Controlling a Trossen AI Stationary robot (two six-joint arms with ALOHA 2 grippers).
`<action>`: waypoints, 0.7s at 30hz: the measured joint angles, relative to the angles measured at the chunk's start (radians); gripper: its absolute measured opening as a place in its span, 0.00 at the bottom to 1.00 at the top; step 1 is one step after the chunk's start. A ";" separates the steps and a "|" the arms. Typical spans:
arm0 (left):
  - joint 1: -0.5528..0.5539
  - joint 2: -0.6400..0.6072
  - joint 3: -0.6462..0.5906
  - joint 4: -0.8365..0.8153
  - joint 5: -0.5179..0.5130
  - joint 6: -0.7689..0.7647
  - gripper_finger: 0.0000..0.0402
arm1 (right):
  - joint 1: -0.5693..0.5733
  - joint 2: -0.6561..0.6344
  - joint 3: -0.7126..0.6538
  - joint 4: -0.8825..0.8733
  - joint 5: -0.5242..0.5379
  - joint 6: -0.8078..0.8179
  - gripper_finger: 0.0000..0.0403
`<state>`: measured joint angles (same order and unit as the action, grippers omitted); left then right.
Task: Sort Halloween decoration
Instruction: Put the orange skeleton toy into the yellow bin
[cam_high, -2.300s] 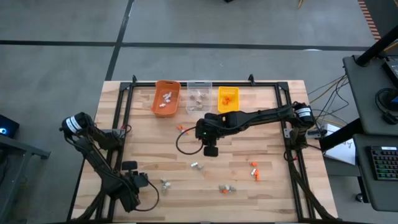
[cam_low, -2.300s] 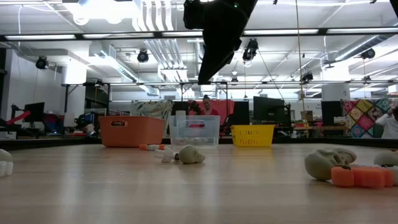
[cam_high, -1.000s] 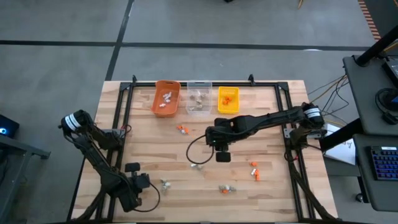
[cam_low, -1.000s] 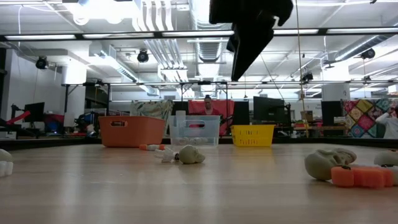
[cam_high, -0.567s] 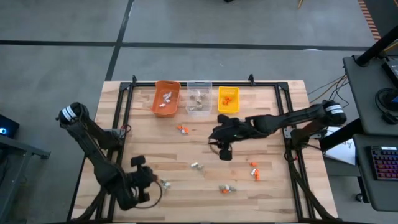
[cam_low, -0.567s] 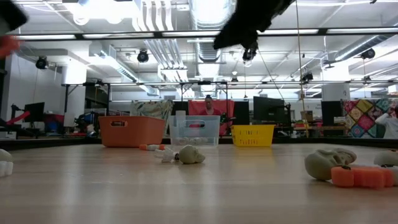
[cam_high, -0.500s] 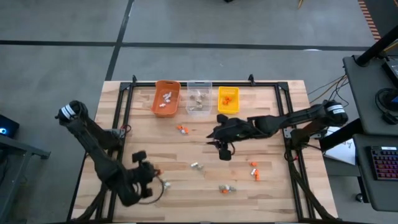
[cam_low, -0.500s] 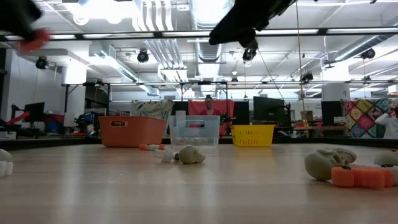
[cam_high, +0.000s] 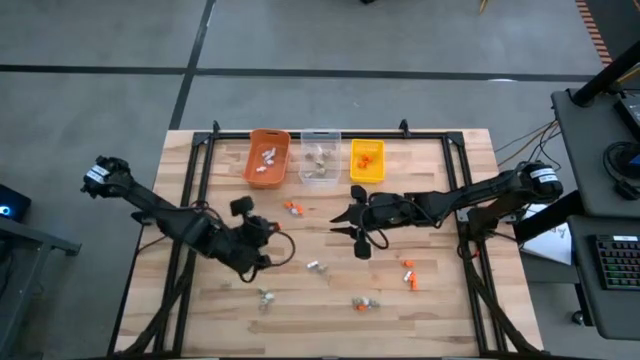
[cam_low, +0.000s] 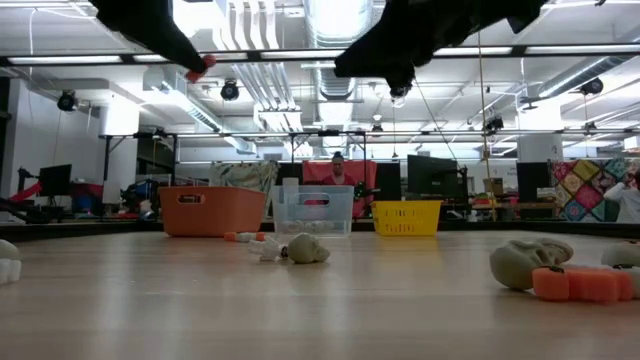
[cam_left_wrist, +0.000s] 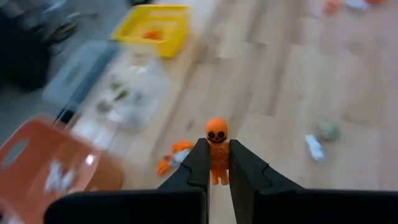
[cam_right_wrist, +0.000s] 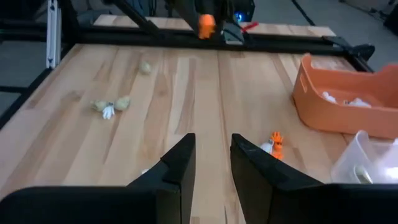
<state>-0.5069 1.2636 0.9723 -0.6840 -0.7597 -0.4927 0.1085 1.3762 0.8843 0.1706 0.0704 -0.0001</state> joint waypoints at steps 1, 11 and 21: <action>0.011 0.003 -0.002 0.037 0.031 0.073 0.01 | 0.000 0.000 -0.008 0.001 0.000 0.000 0.23; 0.028 0.010 -0.251 0.850 0.063 0.472 0.02 | 0.006 0.037 -0.051 0.156 -0.077 0.107 0.26; 0.041 0.010 -0.453 1.528 0.167 0.604 0.02 | 0.024 0.175 -0.017 0.449 -0.086 0.103 0.39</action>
<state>-0.4655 1.2736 0.5189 0.8437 -0.5924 0.1112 0.1329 1.5514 0.8676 0.6193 -0.0156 0.1032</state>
